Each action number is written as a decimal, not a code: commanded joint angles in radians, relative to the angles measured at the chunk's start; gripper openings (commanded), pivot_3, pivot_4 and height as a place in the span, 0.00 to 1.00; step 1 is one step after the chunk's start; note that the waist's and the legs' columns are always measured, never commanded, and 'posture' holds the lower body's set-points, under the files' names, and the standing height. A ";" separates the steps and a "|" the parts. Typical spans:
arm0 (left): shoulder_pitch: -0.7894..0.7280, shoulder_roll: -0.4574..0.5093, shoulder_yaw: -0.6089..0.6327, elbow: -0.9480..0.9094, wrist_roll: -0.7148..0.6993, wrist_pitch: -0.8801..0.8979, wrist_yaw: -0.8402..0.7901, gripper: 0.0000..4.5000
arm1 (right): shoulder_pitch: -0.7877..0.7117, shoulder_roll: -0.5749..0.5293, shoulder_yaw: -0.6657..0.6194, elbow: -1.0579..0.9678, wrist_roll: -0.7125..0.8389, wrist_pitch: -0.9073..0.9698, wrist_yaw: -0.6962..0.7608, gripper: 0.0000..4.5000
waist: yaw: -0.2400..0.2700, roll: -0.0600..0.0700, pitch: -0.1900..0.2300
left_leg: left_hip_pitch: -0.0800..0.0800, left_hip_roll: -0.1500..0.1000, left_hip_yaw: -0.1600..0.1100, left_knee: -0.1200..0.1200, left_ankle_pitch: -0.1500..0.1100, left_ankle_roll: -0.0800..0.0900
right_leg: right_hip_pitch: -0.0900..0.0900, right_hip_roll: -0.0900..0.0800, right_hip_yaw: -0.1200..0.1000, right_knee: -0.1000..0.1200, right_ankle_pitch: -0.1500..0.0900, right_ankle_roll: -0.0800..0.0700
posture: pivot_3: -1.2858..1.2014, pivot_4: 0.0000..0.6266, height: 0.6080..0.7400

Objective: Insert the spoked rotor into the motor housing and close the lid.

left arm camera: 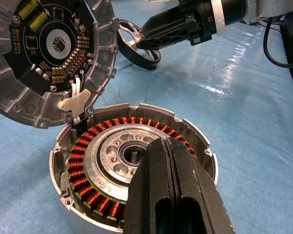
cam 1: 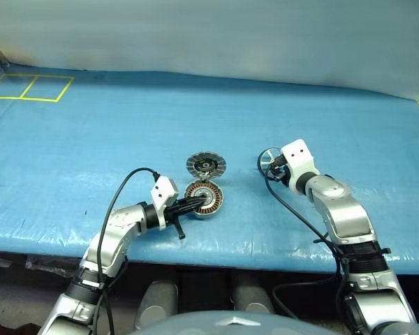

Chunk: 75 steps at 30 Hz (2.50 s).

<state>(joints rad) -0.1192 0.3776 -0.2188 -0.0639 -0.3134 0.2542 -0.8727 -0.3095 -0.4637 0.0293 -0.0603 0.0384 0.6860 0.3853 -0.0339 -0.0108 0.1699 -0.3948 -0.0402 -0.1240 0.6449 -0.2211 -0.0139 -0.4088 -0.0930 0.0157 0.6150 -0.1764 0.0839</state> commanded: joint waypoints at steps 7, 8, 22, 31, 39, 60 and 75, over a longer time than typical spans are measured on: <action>0.007 -0.001 0.031 -0.073 -0.056 0.001 -0.019 0.00 | 0.069 0.037 -0.025 -0.077 0.037 0.002 0.005 0.31 | 0.000 0.000 0.000 | 0.000 0.000 0.000 -0.001 0.000 0.000 | -0.001 0.000 0.000 0.000 0.000 0.000 | 0.52 0.24 1.00; 0.008 -0.001 0.034 -0.074 -0.062 0.002 -0.022 0.00 | 0.082 0.044 -0.042 -0.105 0.053 0.004 0.007 0.31 | 0.002 0.000 0.000 | -0.001 0.000 0.000 -0.002 0.000 0.000 | -0.001 0.000 0.000 0.000 0.000 0.000 | 0.52 0.24 1.00; 0.031 0.009 0.078 -0.038 -0.126 -0.048 -0.109 0.00 | 0.432 0.059 -0.211 -0.562 0.439 -0.037 0.226 0.31 | 0.013 0.001 0.001 | -0.002 0.000 0.000 -0.009 0.000 0.000 | -0.004 -0.001 0.000 -0.004 -0.001 -0.001 | 0.52 0.24 1.00; 0.045 -0.016 0.085 0.054 -0.078 -0.182 -0.120 0.00 | 0.415 0.085 -0.097 -0.569 0.491 -0.072 0.237 0.31 | 0.013 0.002 0.001 | -0.002 0.000 0.000 -0.009 0.000 0.000 | -0.004 -0.001 0.000 -0.004 -0.001 -0.001 | 0.52 0.24 1.00; 0.087 -0.024 0.095 0.094 -0.084 -0.280 -0.150 0.00 | 0.333 0.083 0.022 -0.520 0.473 -0.068 0.234 0.31 | 0.021 0.001 0.001 | -0.002 0.000 0.000 -0.010 0.000 0.000 | -0.005 -0.001 0.000 -0.005 -0.001 -0.001 | 0.52 0.24 1.00; 0.108 -0.021 0.112 0.137 -0.110 -0.320 -0.207 0.00 | 0.259 0.024 0.123 -0.438 0.419 -0.088 0.270 0.31 | 0.021 0.001 0.001 | -0.002 0.000 0.000 -0.010 0.000 0.000 | -0.004 -0.001 0.000 -0.005 -0.001 -0.001 | 0.52 0.24 1.00; 0.112 -0.018 0.112 0.146 -0.107 -0.321 -0.212 0.00 | 0.234 0.021 0.136 -0.408 0.374 -0.075 0.254 0.31 | 0.021 0.001 0.001 | -0.002 0.000 0.000 -0.010 0.000 0.000 | -0.004 -0.001 0.000 -0.005 -0.001 -0.001 | 0.52 0.24 1.00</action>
<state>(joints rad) -0.0117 0.3573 -0.1246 0.0846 -0.4063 -0.0654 -1.0769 -0.0642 -0.4389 0.1702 -0.4521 0.4134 0.6193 0.6403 -0.0124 -0.0093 0.1708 -0.3965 -0.0402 -0.1237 0.6345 -0.2211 -0.0140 -0.4130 -0.0939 0.0153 0.6102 -0.1773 0.0829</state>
